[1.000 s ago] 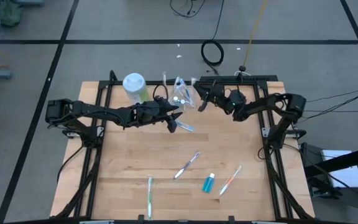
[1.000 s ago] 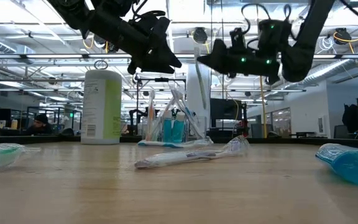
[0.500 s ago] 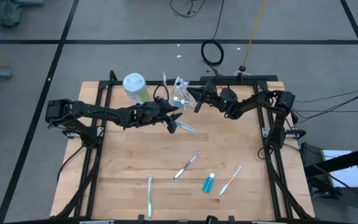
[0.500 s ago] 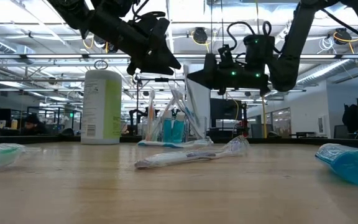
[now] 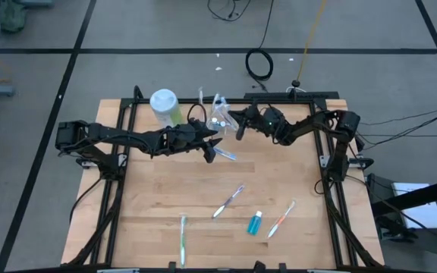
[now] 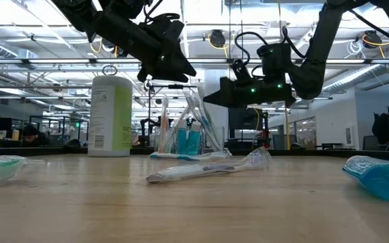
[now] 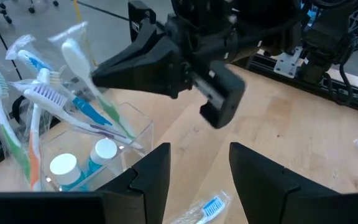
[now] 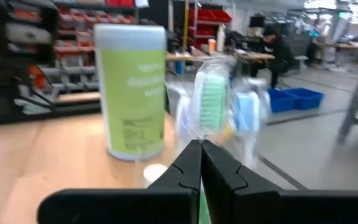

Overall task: Pick & Place toothbrushing station
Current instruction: Put the top green toothbrush into the transparent organizer, then put the blue toothbrush into the transparent organizer

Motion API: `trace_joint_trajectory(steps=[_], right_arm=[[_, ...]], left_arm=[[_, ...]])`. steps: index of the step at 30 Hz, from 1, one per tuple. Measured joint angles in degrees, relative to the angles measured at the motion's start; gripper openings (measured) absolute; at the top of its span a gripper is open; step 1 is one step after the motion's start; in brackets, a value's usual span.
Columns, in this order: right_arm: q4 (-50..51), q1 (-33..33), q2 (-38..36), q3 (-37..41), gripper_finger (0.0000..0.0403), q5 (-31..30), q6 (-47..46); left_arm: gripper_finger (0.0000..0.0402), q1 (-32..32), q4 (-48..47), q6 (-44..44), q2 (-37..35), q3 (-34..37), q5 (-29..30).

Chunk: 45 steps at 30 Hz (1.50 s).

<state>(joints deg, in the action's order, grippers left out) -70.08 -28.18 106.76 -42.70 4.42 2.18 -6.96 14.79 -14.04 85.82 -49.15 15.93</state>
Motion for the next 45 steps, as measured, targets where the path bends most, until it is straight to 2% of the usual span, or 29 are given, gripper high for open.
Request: trace_joint_trajectory(steps=[8,15,23,29,34,45], right_arm=[[4.0,0.0,0.0,0.0,0.0,-7.6,2.0],[4.4,0.0,0.0,0.0,0.0017,-7.6,3.1],[4.3,0.0,0.0,0.0,0.0069,-7.6,2.2],[0.5,0.2,0.0,0.1,0.01,-7.6,1.5],[-3.2,1.1,0.0,0.1,0.0107,-7.6,1.6],[-3.4,1.1,0.0,0.1,0.0107,-7.6,4.8]], left_arm=[[0.017,0.0,0.0,0.0,0.0,0.0,0.0],[0.017,0.0,0.0,0.1,0.0,0.0,0.0],[0.017,0.0,0.0,0.1,0.0,0.0,0.0],[0.017,0.0,0.0,0.1,0.0,0.0,0.0],[0.017,0.0,0.0,0.1,0.0,0.0,0.0],[0.017,0.0,0.0,-1.6,0.0,0.0,0.0]])
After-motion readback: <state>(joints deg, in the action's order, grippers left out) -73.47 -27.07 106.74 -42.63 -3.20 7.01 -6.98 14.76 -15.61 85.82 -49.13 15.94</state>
